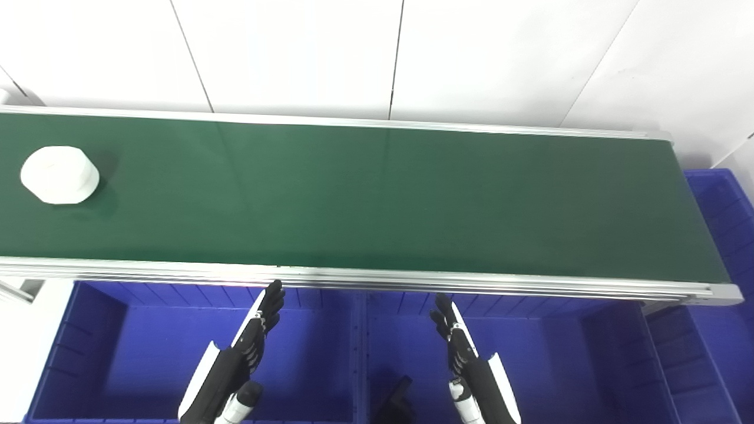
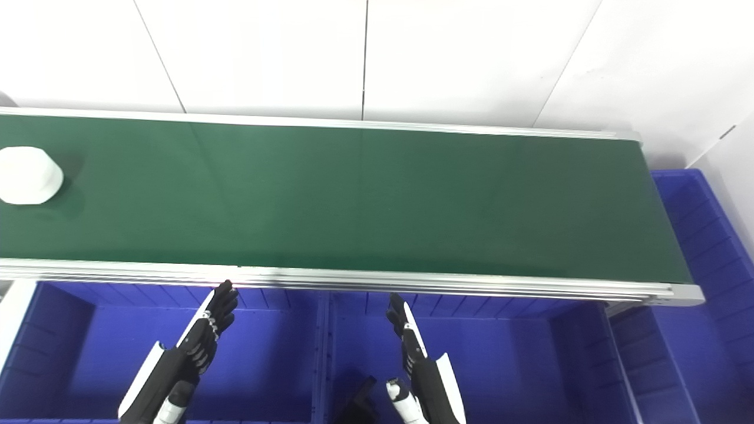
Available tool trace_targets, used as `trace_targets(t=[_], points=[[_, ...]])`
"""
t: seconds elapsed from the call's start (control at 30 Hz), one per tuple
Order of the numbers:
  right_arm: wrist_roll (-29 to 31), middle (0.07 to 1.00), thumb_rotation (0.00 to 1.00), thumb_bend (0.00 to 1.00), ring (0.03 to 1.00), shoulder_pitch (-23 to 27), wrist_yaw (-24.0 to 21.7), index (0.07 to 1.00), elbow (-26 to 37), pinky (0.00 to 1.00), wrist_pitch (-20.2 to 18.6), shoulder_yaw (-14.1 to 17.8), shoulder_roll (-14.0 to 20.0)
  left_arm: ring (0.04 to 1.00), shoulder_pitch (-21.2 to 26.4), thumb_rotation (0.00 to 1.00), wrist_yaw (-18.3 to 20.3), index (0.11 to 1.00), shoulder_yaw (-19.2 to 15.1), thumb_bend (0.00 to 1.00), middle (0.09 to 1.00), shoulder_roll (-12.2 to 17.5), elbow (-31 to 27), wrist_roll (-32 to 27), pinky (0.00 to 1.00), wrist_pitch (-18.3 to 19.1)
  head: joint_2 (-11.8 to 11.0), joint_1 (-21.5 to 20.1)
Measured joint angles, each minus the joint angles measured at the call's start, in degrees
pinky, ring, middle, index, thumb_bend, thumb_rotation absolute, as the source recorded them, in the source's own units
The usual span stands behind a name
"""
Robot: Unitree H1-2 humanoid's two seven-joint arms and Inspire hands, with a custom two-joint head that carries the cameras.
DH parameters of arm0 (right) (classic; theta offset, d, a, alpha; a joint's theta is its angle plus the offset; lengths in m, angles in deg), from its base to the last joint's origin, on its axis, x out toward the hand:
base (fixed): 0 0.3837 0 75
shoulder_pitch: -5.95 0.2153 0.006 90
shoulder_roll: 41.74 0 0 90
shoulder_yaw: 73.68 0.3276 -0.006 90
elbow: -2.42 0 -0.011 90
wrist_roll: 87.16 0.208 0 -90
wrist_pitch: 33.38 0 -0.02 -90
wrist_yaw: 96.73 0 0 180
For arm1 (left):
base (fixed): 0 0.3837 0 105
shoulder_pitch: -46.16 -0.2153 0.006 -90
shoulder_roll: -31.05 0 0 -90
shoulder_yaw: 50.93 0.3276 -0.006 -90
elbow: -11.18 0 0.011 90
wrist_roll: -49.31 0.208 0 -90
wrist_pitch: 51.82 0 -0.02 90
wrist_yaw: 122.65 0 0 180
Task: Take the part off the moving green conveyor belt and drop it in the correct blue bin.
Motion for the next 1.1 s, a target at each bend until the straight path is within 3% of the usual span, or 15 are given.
trace_targets(t=[1.03,1.1], points=[[0.1,1.0,1.0,0.92,0.974,0.1,-0.1,1.0,0.0,1.0,-0.2,0.0,0.0,1.0,1.0,0.96,0.6,1.0,0.2,1.0,1.0,0.2,1.0,0.0,1.0,0.0,-0.2,0.3],[0.1,1.0,1.0,0.93,0.976,0.1,-0.1,1.0,-0.1,1.0,-0.2,0.0,0.0,1.0,1.0,0.96,0.6,1.0,0.3,1.0,1.0,0.2,1.1,0.0,1.0,-0.1,-2.0,1.3]])
